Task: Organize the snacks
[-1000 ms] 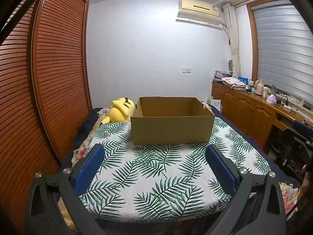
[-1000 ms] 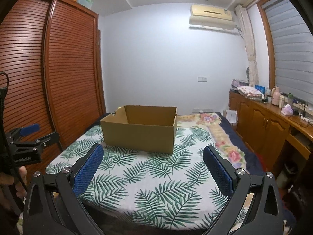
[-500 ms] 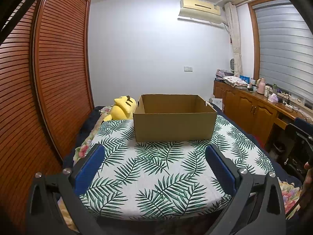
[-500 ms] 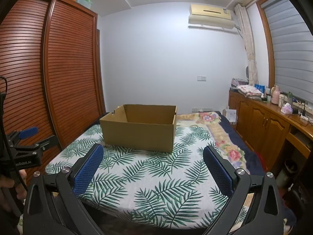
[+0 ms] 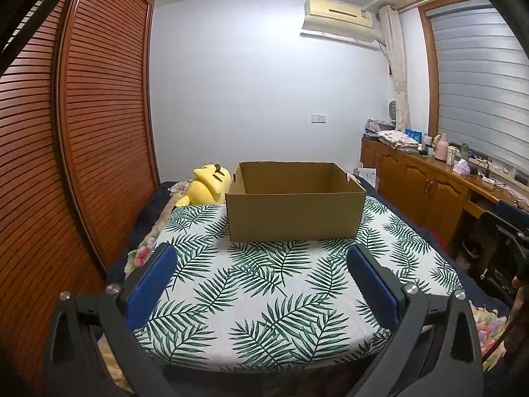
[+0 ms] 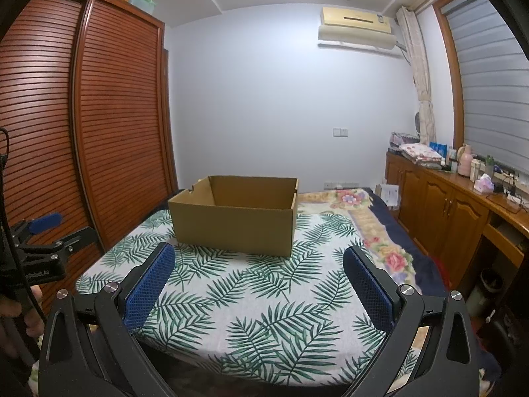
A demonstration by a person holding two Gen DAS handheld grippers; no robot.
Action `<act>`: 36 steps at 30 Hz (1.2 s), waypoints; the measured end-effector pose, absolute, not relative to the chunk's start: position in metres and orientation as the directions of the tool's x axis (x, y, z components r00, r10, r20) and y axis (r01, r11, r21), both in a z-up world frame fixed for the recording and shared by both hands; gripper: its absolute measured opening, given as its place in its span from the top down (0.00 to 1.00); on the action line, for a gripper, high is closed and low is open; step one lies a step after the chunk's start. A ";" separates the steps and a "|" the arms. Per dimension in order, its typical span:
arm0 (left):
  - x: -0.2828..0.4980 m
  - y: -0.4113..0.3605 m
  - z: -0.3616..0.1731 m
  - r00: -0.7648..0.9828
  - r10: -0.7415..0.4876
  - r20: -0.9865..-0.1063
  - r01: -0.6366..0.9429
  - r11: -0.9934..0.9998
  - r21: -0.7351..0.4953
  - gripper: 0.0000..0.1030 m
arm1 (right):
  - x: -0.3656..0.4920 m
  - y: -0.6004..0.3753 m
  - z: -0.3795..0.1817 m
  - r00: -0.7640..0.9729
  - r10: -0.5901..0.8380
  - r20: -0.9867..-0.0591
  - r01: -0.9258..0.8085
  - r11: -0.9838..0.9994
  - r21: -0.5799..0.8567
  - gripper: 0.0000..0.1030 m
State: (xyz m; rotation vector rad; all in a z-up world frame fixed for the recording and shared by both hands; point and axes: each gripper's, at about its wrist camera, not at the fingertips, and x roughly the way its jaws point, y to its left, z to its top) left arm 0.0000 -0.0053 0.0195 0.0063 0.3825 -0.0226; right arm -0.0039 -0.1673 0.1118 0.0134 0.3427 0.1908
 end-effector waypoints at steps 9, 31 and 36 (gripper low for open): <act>-0.002 -0.005 0.020 0.929 -0.022 -0.368 0.024 1.000 0.000 0.00 | -0.004 -0.168 0.111 0.923 0.190 -0.335 -0.185 0.982 0.047 0.00; -0.003 -0.005 0.023 0.931 -0.019 -0.365 0.022 1.000 0.004 0.00 | -0.006 -0.168 0.109 0.924 0.188 -0.334 -0.184 0.982 0.044 0.00; -0.003 -0.005 0.023 0.931 -0.021 -0.365 0.023 1.000 0.001 0.00 | -0.006 -0.168 0.109 0.924 0.187 -0.334 -0.183 0.982 0.045 0.00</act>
